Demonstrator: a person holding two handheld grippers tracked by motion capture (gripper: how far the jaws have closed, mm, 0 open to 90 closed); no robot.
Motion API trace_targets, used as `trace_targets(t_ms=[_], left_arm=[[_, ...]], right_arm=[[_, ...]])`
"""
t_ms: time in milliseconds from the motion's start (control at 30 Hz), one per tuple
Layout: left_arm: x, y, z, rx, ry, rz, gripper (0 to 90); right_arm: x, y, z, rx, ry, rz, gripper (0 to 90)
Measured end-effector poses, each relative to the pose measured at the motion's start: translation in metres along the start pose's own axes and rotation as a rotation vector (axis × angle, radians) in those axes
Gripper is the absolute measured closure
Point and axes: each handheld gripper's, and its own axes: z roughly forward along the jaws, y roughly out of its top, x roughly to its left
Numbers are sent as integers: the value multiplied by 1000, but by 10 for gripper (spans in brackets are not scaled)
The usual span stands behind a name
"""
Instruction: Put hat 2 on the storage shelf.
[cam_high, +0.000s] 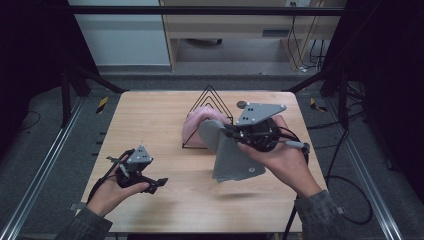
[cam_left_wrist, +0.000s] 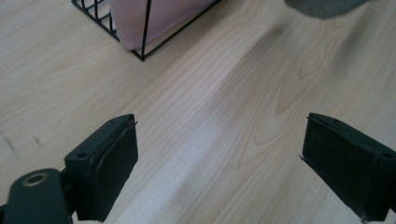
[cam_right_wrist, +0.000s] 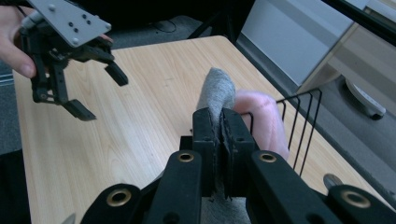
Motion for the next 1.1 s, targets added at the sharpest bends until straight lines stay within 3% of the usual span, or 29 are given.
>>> trace_targets(t_ms=[233,700,933,1100], left_arm=[[-4,11,-2,-1,-6,27,115],[-4,25,-2,-39,-12,48,180],[-4,29,-3,-70,-23,29,214],[-7,33,2,-71,-28,45,391]], right_arm=[[9,17,10,-17,27,-24,860],[29,31,37,-10,87,-58,860],[41,31,46,-9,118,-70,860],[47,25,49,-6,134,-66,860]])
